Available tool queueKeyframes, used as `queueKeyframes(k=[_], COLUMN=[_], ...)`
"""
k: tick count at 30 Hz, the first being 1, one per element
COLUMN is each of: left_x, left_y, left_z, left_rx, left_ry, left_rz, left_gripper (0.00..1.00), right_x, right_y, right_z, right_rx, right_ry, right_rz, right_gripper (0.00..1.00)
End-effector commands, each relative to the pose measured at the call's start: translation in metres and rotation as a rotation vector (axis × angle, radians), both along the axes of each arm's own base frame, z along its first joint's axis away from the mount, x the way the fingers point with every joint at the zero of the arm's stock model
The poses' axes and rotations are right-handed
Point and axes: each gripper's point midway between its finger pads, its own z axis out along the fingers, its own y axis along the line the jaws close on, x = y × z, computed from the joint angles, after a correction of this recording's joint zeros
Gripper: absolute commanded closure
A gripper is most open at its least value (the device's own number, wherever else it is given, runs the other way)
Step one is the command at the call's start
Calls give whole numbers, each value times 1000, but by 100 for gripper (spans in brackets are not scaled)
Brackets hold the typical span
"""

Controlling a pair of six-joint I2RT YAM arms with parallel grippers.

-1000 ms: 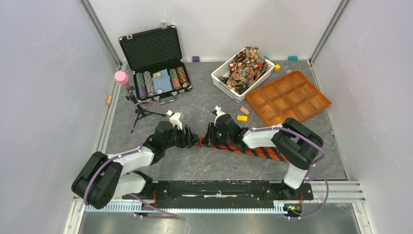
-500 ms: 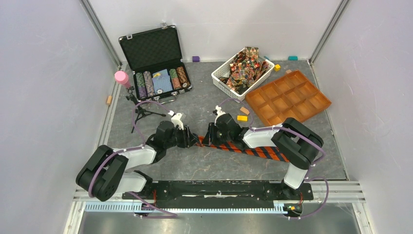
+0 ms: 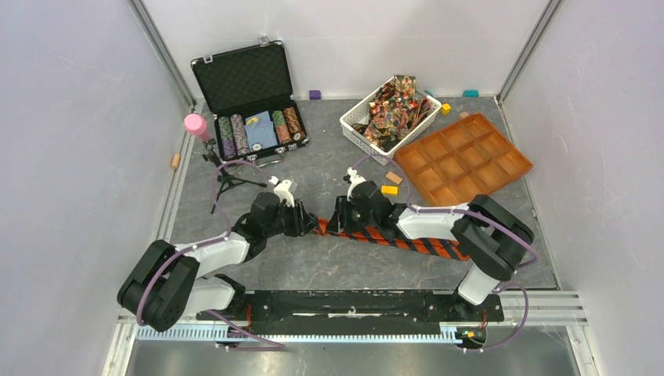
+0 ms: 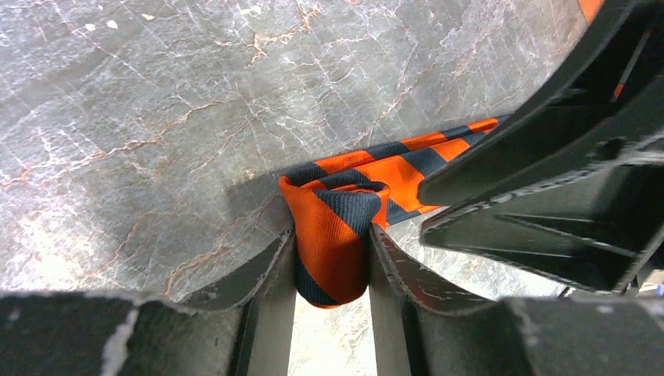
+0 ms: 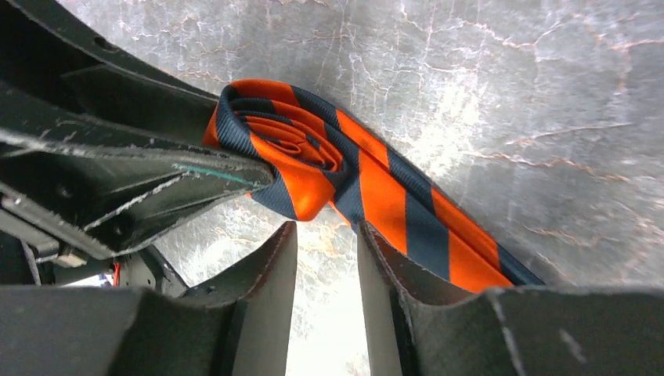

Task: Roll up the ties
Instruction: Roll the tie at the center of the board.

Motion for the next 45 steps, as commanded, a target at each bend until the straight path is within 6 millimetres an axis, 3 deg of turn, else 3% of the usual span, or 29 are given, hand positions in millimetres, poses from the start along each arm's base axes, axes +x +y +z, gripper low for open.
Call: queueKeyframes(k=[1,10,18,32,37,45], left_x=[6,6,6,5,5,6], left_y=[0,2,7,1,-1,1], left_z=[18,24,27,23,23,26], left_rx=[-30,-57,-77,-4,42,124], left_ry=[-16,-12,-10,-3,-3,-21], left_rz=[51,90,144,168,173,211], left_gripper=[58,59,61,64,65,68], right_x=[5,17,5,-15,-17,-11], right_y=[-19,-55,-69,-90,-92,-88], right_z=[19,-1,-18,-29,-23,10], right_rx=[-39,-226,-273,-298,-282,-216], right_ry=[-105,-168,-133,-102,-116,-197], right_rz=[-8,-61,-53,-54,-51,-60], right_gripper=[60,70,75,78,76,72])
